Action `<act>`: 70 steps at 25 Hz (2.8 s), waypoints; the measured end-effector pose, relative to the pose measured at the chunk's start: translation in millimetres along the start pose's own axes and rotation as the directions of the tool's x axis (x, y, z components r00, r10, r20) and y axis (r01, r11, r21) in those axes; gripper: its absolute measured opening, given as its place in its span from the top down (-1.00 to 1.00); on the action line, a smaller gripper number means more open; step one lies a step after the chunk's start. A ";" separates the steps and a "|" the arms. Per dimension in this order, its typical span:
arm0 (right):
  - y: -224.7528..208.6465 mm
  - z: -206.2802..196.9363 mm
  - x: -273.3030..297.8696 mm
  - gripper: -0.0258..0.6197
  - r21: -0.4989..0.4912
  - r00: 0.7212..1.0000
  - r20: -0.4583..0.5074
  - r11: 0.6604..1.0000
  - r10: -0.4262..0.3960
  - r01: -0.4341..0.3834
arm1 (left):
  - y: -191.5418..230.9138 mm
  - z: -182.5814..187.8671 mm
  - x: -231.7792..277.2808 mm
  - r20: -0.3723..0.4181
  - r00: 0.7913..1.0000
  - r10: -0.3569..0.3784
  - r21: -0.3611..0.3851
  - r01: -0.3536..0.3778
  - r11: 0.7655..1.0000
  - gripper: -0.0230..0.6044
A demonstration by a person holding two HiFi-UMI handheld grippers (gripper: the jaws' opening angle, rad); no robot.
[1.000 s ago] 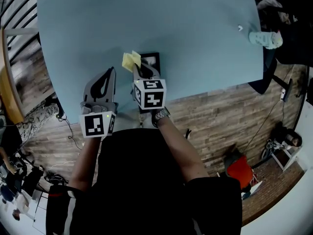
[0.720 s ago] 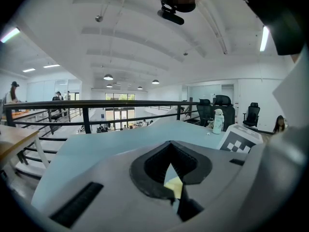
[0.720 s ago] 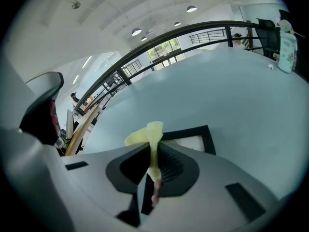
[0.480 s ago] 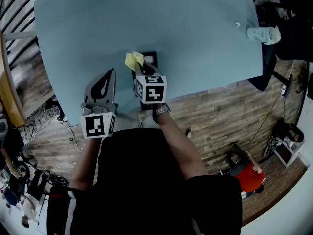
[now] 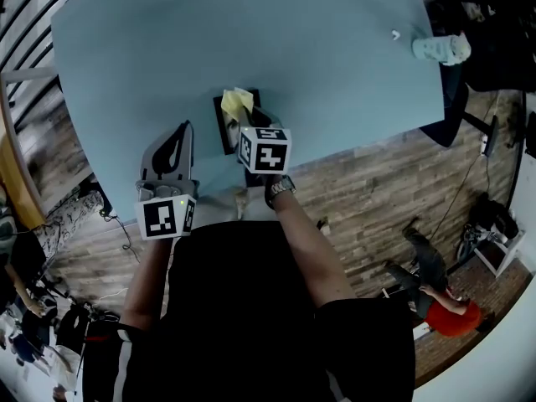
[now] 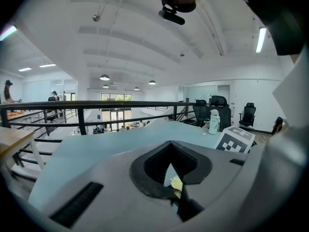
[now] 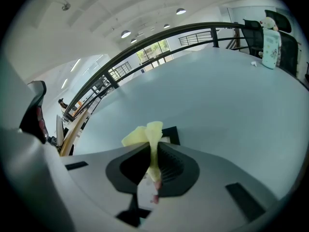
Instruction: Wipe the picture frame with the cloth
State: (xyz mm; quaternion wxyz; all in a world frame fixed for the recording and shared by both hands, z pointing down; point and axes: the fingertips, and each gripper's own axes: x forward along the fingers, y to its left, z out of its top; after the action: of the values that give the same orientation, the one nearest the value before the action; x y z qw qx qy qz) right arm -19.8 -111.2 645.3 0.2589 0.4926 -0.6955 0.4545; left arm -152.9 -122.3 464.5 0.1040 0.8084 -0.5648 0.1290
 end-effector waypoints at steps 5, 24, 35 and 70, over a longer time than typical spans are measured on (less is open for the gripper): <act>-15.8 1.0 -4.1 0.81 0.016 1.000 0.011 0.999 -0.029 0.029 | -5.1 -0.3 0.5 -0.002 1.000 -0.009 0.002 0.009 1.000 0.93; 1.3 -2.7 -35.7 0.81 0.017 0.999 0.043 1.000 0.017 -0.017 | -17.3 7.6 -14.8 0.023 1.000 -0.014 0.012 0.014 1.000 0.93; 51.1 -26.7 -22.7 0.81 -0.073 0.994 -0.026 0.992 0.105 -0.107 | -9.9 7.5 -33.7 0.029 0.999 0.018 0.005 -0.018 1.000 0.93; -32.0 -33.0 -36.6 0.81 0.038 0.999 -0.023 0.999 -0.033 0.034 | -36.9 8.5 -15.1 0.026 0.998 -0.057 0.025 0.057 0.998 0.93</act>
State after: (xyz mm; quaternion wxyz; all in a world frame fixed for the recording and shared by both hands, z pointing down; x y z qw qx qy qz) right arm 20.8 -68.7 642.8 0.2647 0.5040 -0.6753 0.4689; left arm -122.4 -99.0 450.7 0.0900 0.8270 -0.5413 0.1219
